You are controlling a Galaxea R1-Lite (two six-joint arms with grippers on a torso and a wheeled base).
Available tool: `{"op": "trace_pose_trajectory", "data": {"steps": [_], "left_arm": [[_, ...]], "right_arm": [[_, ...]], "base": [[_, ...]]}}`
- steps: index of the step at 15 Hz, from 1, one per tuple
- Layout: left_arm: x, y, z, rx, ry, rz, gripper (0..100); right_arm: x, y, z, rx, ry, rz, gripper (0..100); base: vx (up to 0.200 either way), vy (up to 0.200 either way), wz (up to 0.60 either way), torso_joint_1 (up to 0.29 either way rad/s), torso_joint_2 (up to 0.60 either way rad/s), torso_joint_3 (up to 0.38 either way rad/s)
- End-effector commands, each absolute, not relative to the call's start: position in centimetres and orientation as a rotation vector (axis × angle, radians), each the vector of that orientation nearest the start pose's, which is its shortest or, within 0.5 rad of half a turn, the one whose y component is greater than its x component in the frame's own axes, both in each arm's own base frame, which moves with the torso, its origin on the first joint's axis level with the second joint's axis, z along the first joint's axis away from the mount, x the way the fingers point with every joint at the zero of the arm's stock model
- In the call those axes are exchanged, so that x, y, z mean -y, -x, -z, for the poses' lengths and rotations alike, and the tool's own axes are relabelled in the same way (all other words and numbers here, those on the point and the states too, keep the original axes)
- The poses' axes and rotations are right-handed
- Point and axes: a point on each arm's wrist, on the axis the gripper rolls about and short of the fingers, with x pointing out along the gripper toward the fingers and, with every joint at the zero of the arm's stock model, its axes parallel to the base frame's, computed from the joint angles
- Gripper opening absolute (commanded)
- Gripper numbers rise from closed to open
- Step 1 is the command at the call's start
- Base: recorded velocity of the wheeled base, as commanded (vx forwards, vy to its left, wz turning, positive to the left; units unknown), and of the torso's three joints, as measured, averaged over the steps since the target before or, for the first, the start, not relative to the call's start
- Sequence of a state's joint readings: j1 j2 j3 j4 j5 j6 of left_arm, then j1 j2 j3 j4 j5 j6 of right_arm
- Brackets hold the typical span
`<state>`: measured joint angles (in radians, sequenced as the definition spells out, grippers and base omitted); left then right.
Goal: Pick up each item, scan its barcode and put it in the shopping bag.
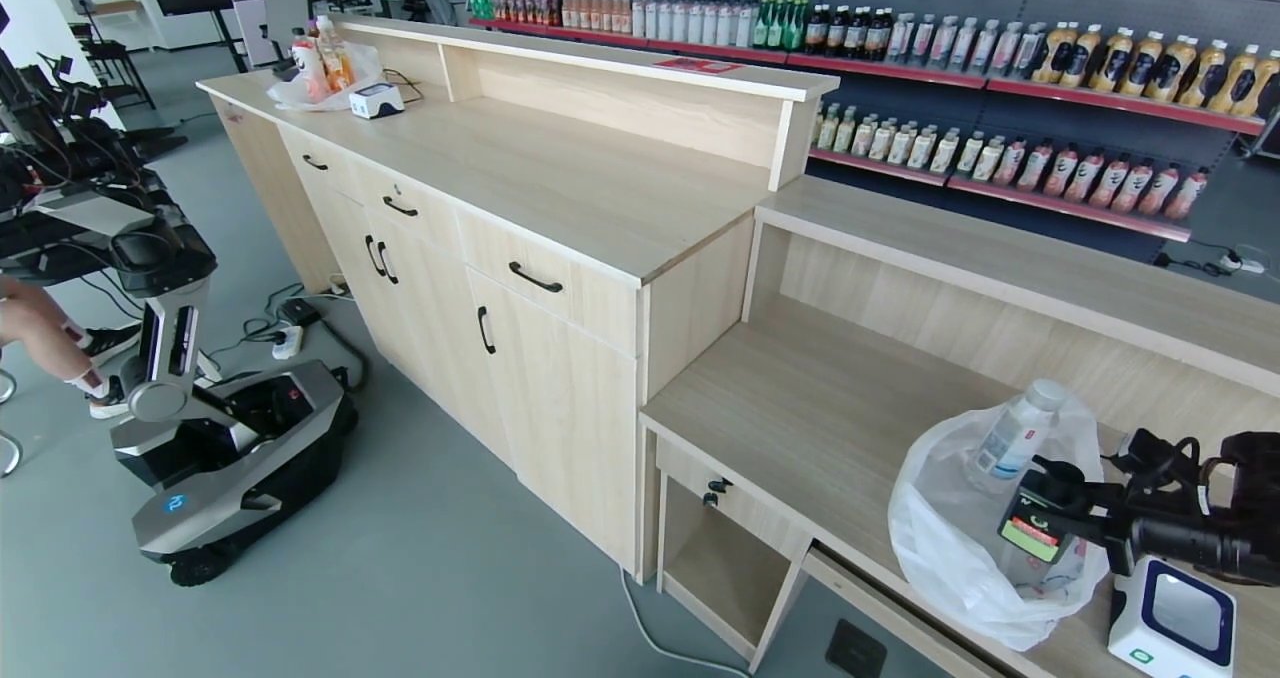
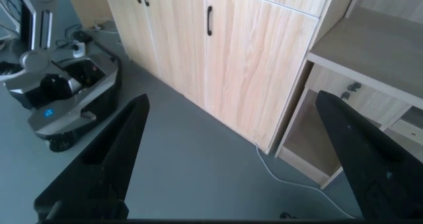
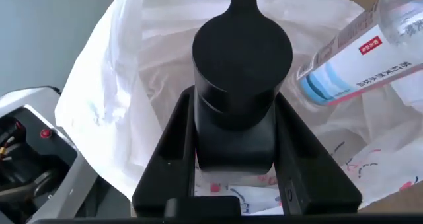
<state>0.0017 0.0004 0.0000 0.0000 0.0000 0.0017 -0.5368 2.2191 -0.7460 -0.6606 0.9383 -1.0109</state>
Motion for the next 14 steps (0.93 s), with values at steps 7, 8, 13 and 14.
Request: {"op": "trace_pose_trajectory", "data": {"steps": [7,8,13,14], "left_arm": [[0.0,2.3,-7.5,0.0,-0.002,-0.002,100],[0.0,2.3,-7.5,0.0,-0.002,-0.002,100],[0.0,2.3,-7.5,0.0,-0.002,-0.002,100],[0.0,2.3,-7.5,0.0,-0.002,-0.002,100]], "right_arm": [[15.9,-33.5,4.0,-0.389,0.315,-0.658,0],[15.8,-33.6,4.5,-0.396,0.308,-0.664,0],[15.6,-34.9,5.3,-0.379,0.316,-0.67,0],[15.6,-34.8,5.4,-0.38,0.315,-0.67,0]], "base": [[0.0,0.0,0.0,0.0,0.0,0.0],[0.0,0.0,0.0,0.0,0.0,0.0],[0.0,0.0,0.0,0.0,0.0,0.0],[0.0,0.0,0.0,0.0,0.0,0.0]]}}
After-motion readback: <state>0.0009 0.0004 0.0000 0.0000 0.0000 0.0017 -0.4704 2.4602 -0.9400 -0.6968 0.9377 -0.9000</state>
